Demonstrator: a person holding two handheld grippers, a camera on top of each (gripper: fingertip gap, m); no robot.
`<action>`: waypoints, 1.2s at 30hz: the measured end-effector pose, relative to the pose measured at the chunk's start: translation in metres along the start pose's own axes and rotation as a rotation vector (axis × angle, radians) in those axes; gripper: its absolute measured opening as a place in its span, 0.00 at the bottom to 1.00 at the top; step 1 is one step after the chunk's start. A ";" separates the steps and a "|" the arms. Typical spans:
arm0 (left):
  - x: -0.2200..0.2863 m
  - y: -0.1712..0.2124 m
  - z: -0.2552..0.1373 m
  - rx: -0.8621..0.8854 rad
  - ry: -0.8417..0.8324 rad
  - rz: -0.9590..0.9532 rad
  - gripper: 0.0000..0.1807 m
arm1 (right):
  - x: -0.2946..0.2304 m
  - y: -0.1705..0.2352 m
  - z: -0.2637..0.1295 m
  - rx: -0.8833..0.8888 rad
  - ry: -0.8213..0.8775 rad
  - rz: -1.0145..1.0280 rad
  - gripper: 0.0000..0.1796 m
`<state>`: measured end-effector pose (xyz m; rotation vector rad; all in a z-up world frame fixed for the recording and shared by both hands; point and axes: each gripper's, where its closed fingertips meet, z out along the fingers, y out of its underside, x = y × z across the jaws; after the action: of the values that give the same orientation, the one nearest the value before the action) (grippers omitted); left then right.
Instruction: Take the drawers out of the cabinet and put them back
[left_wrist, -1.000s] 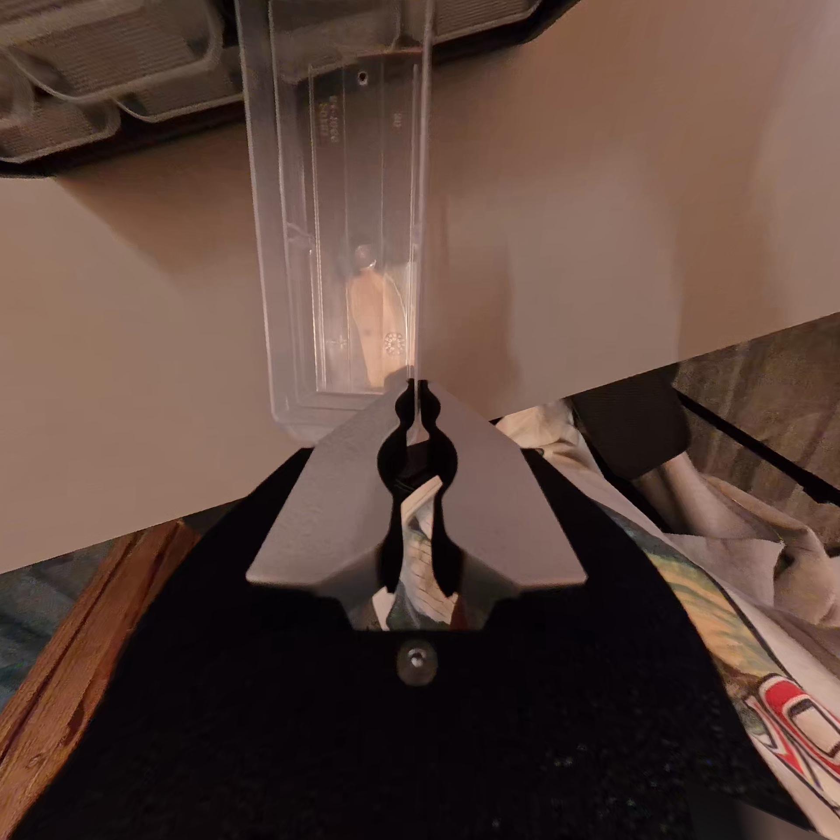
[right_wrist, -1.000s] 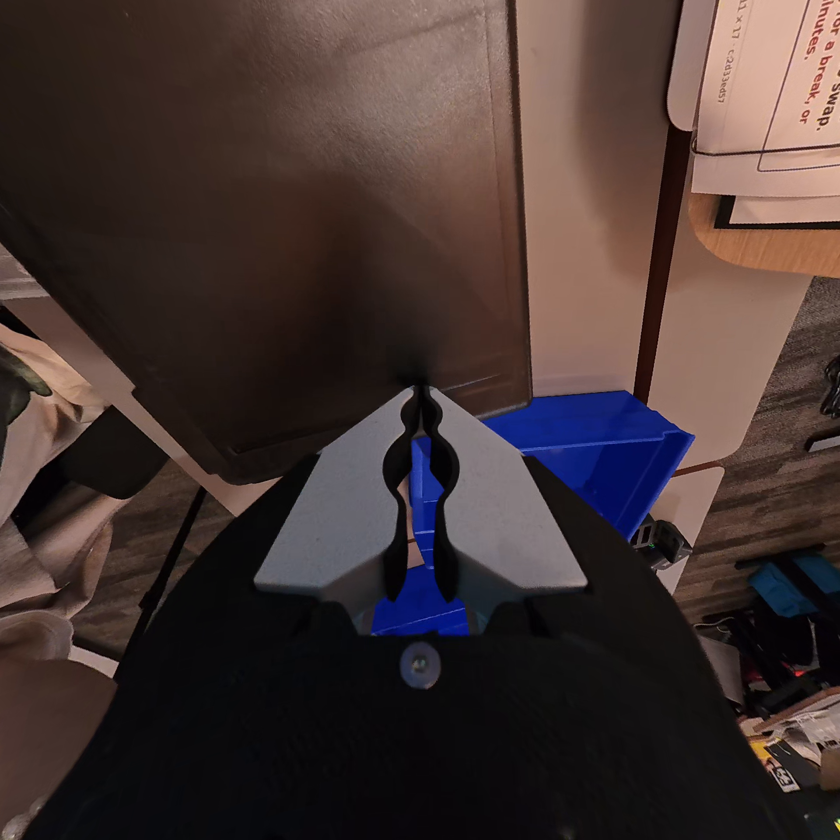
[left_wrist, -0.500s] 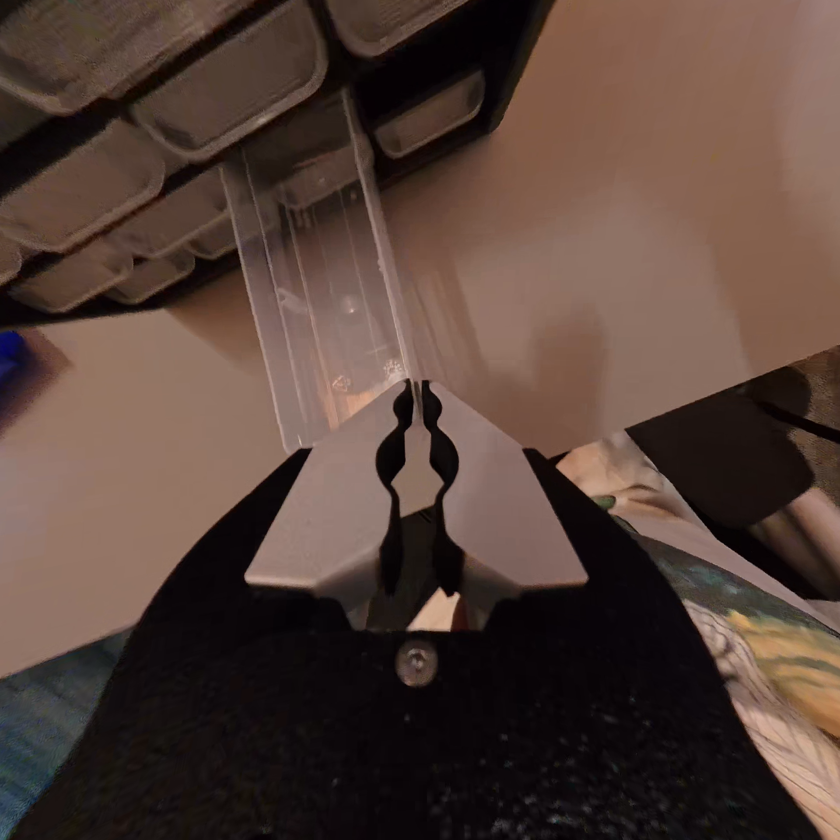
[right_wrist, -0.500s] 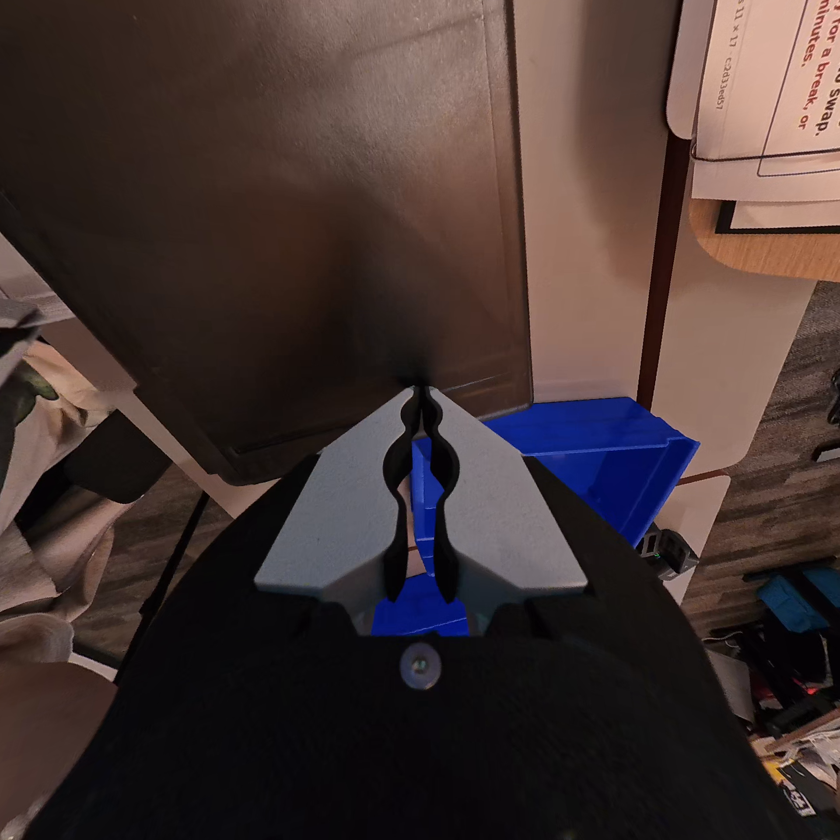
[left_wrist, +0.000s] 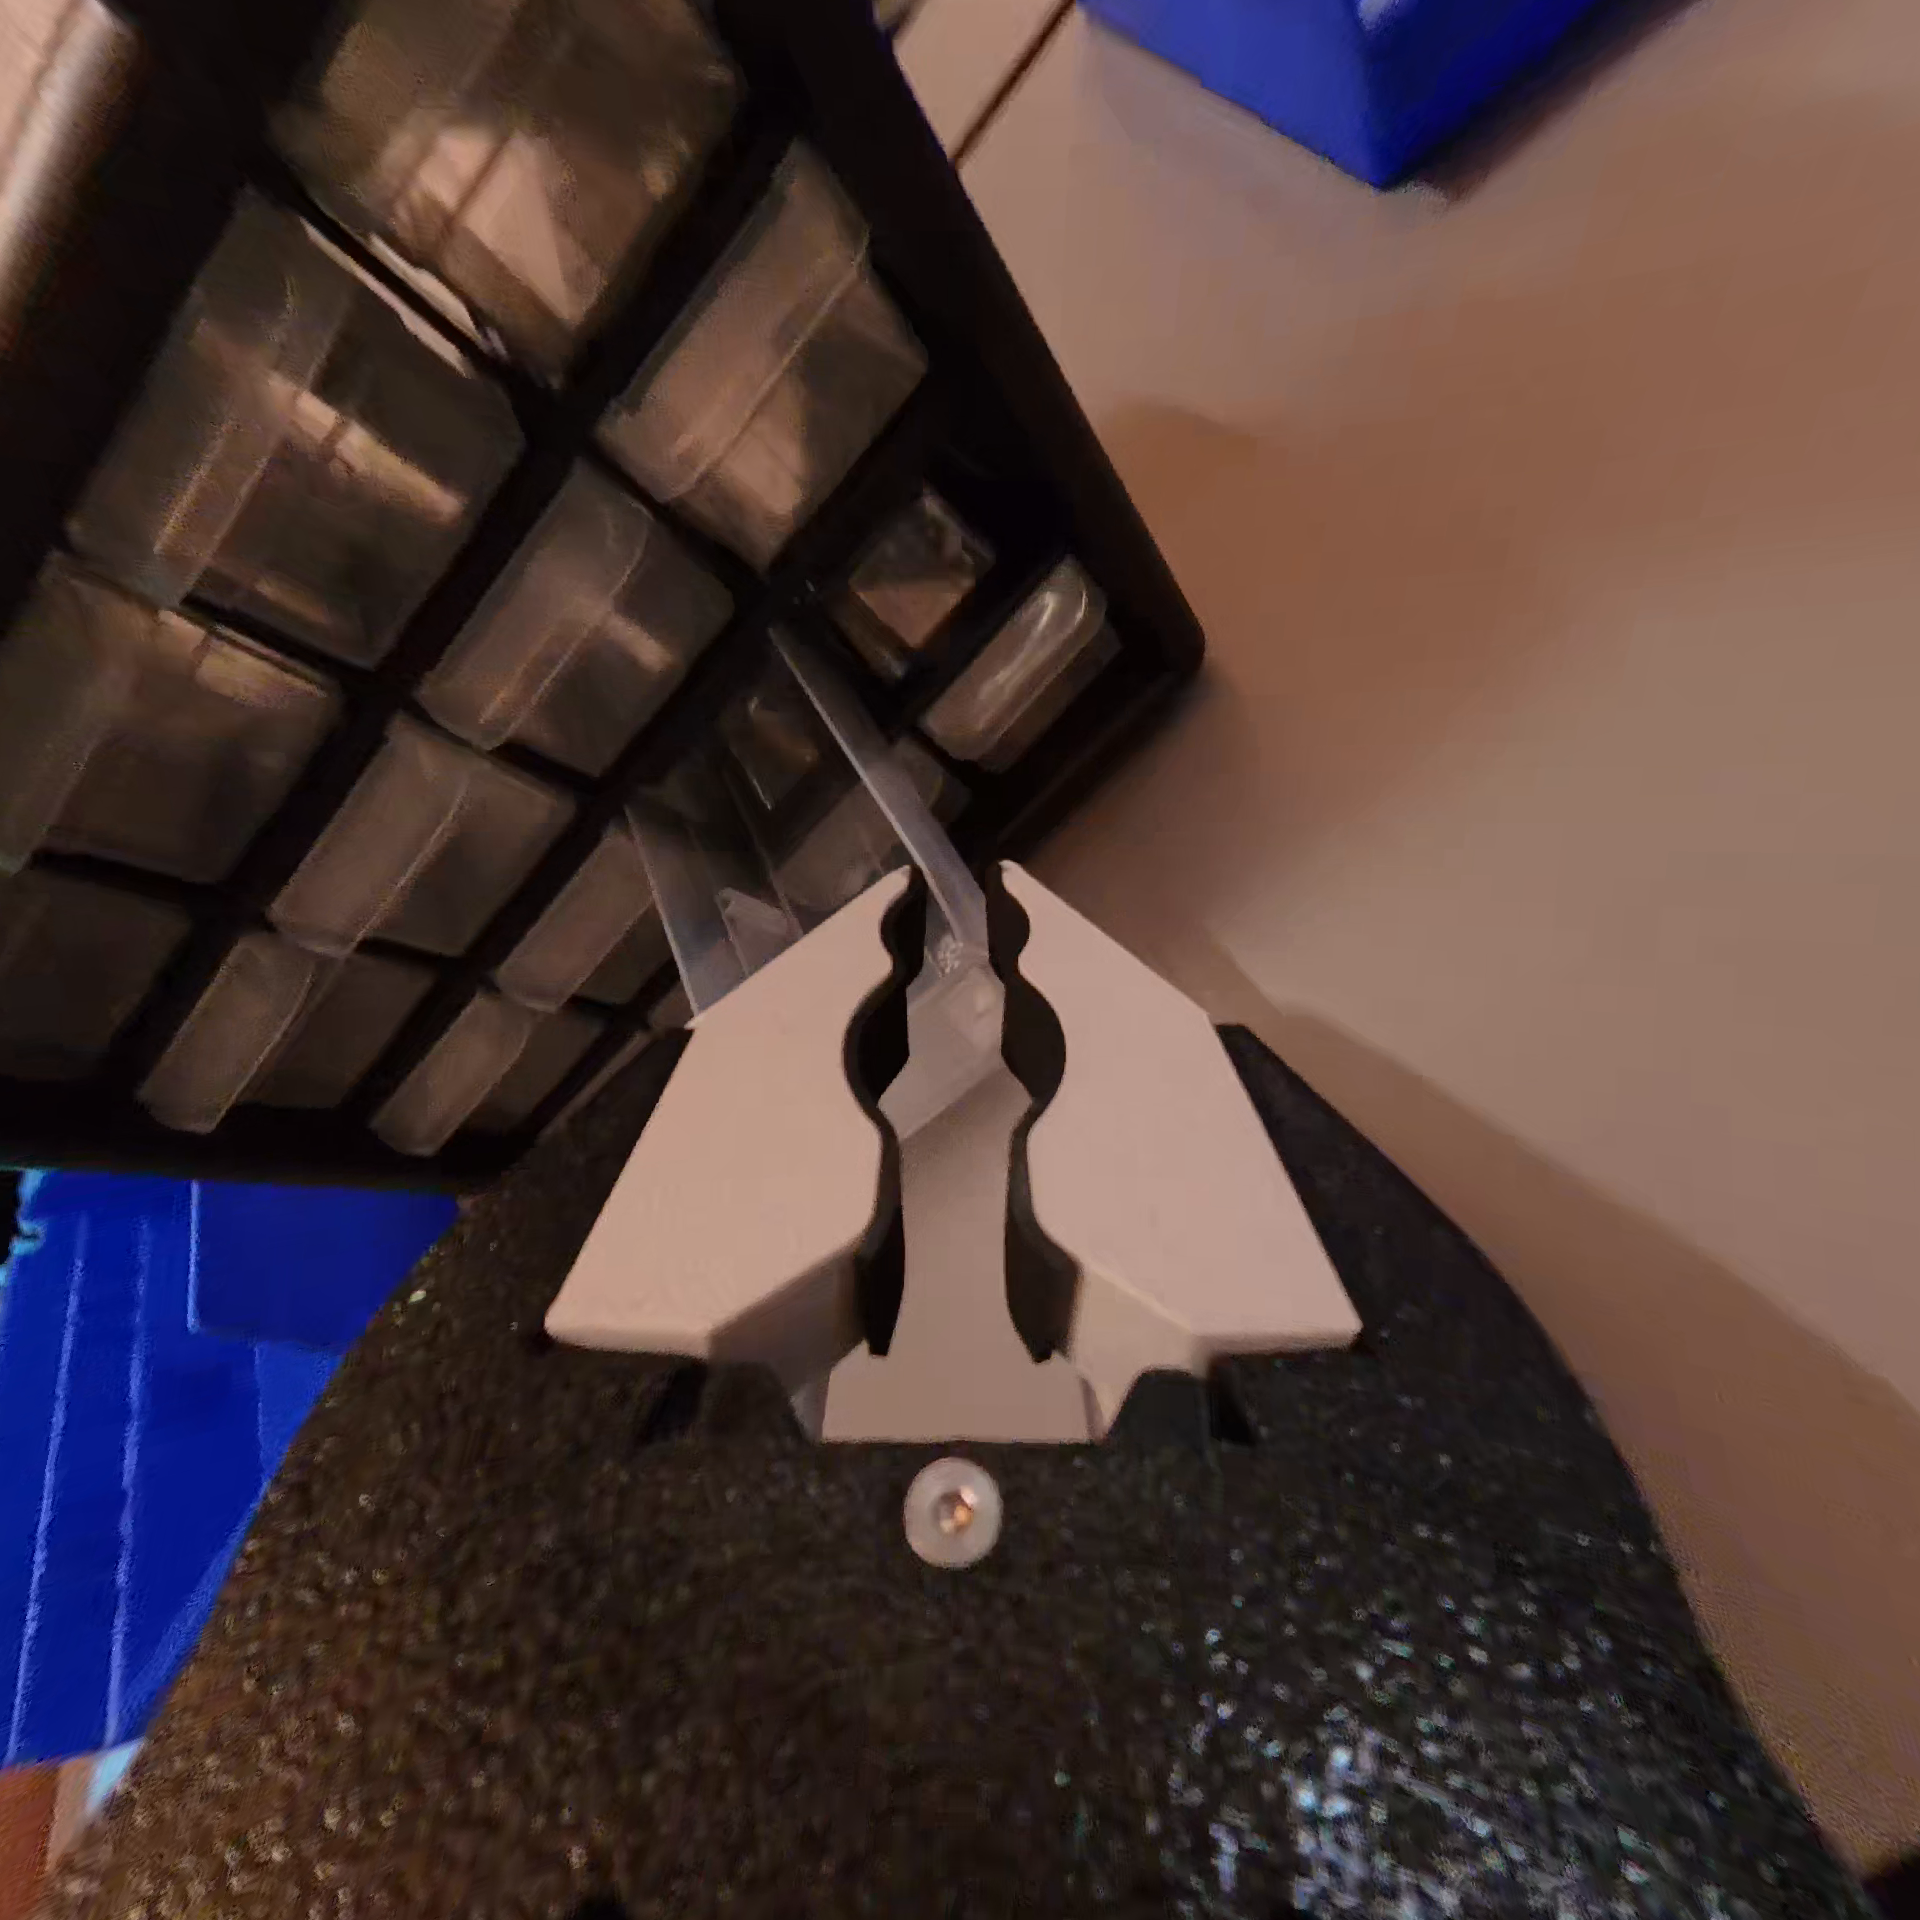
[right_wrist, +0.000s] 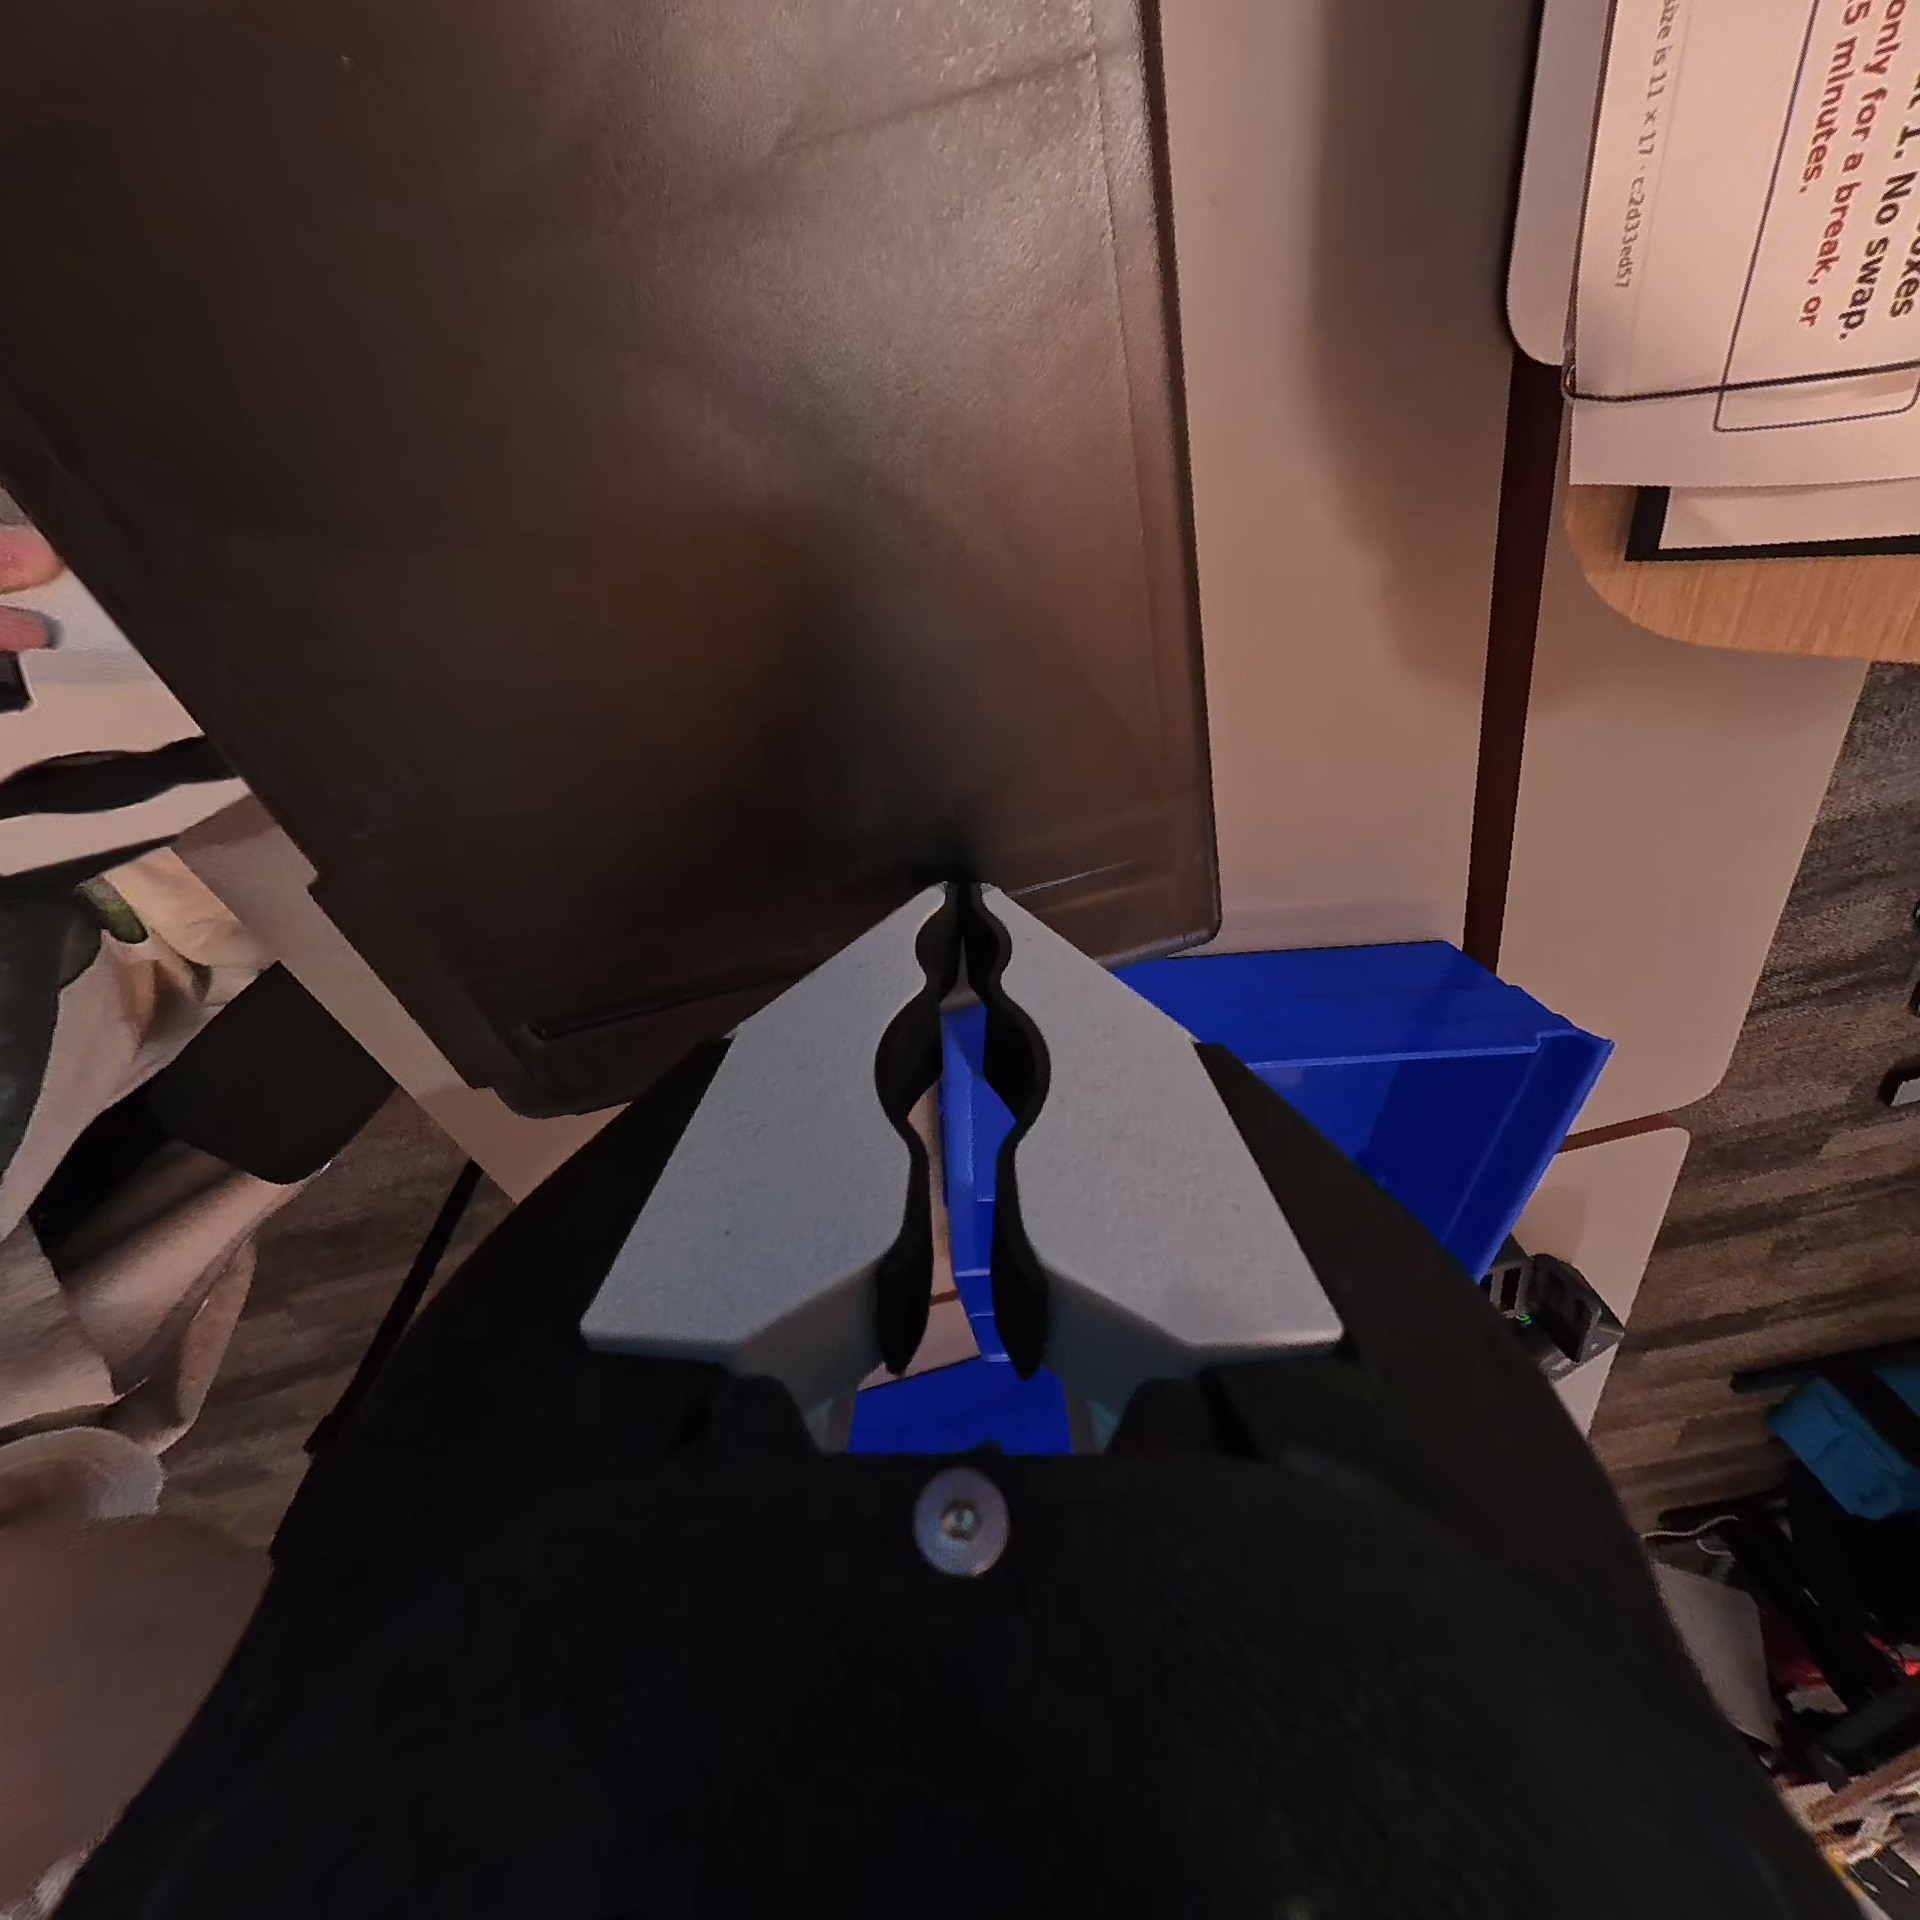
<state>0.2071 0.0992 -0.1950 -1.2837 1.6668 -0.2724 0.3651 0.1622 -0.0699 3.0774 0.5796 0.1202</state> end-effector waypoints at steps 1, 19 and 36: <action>0.000 -0.002 0.002 0.041 -0.021 0.009 0.05 | 0.000 0.000 0.000 0.004 0.000 0.001 0.00; 0.021 0.018 -0.042 0.362 -0.311 0.386 0.01 | 0.000 0.000 0.000 0.011 -0.016 0.016 0.00; -0.021 0.013 -0.001 0.279 -0.572 0.616 0.00 | 0.000 0.001 0.000 -0.033 0.006 0.025 0.00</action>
<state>0.1978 0.1217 -0.1916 -0.5227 1.3765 0.2148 0.3653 0.1617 -0.0698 3.0544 0.5345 0.1373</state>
